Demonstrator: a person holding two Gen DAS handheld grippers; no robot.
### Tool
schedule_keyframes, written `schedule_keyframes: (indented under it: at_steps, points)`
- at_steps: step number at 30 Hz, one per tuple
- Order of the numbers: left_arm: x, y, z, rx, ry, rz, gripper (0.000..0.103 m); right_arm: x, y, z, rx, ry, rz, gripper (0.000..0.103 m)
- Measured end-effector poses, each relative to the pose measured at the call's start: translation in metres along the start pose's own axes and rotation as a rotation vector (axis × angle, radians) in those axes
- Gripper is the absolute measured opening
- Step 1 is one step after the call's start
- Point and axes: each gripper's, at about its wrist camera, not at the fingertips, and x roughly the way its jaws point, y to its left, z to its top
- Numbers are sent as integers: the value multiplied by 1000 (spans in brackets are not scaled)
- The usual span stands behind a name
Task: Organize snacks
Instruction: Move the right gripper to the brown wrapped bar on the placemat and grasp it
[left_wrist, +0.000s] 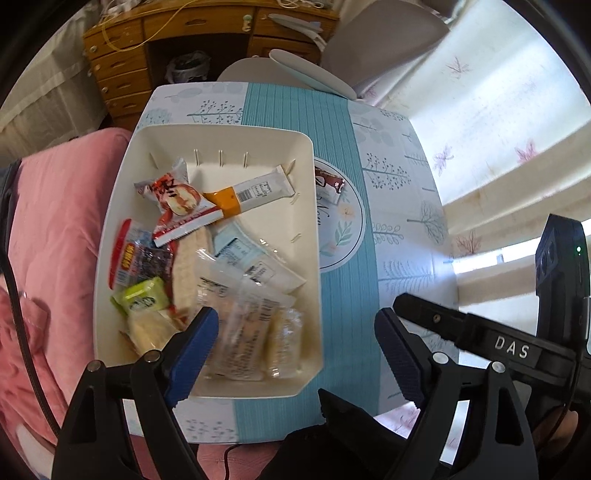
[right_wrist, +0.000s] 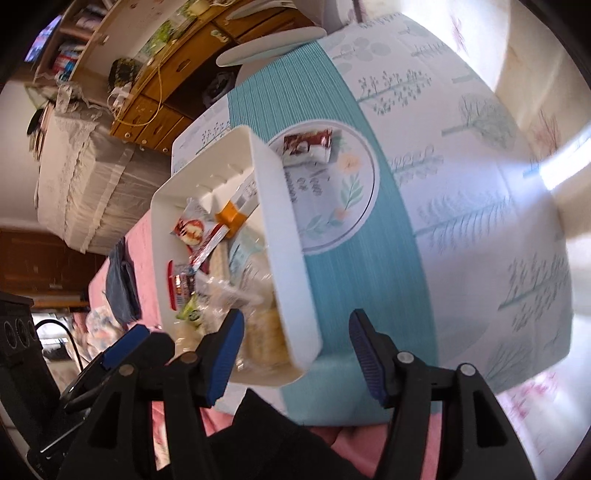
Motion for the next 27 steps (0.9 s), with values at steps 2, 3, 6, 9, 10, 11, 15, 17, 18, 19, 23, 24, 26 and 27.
schedule_keyframes:
  at_steps: [2, 3, 6, 9, 10, 11, 15, 17, 18, 19, 23, 24, 26, 27]
  points:
    - [5, -7, 0, -32, -17, 10, 85, 0, -5, 12, -49, -12, -10, 60]
    - [8, -11, 0, -53, -31, 15, 85, 0, -7, 18, -79, -21, -16, 60]
    - [15, -20, 1, -99, -64, 27, 85, 5, -12, 38, -186, -53, -35, 60]
    - [22, -25, 2, -141, -93, 50, 85, 16, -17, 57, -268, -70, -33, 60]
    - [24, -26, 3, -149, -94, 57, 85, 20, -18, 62, -292, -83, -39, 60]
    - [25, -26, 4, -155, -96, 62, 85, 23, -18, 67, -319, -100, -44, 60]
    - [29, -28, 6, -157, -110, 90, 85, 44, -17, 85, -493, -186, -47, 60]
    - [32, -27, 7, -159, -110, 104, 85, 54, -16, 91, -547, -200, -44, 60]
    - [34, -25, 7, -165, -109, 110, 85, 61, -16, 95, -587, -215, -38, 60]
    - [36, -24, 8, -171, -108, 113, 85, 66, -15, 97, -612, -225, -37, 60]
    - [39, -18, 8, -192, -109, 129, 85, 87, -15, 105, -706, -255, -41, 60]
    - [39, -17, 7, -198, -110, 132, 85, 95, -15, 109, -730, -254, -39, 60]
    - [39, -12, 6, -211, -111, 144, 85, 102, -13, 112, -769, -270, -30, 60]
    - [39, -10, 6, -213, -110, 149, 85, 106, -12, 113, -796, -282, -33, 60]
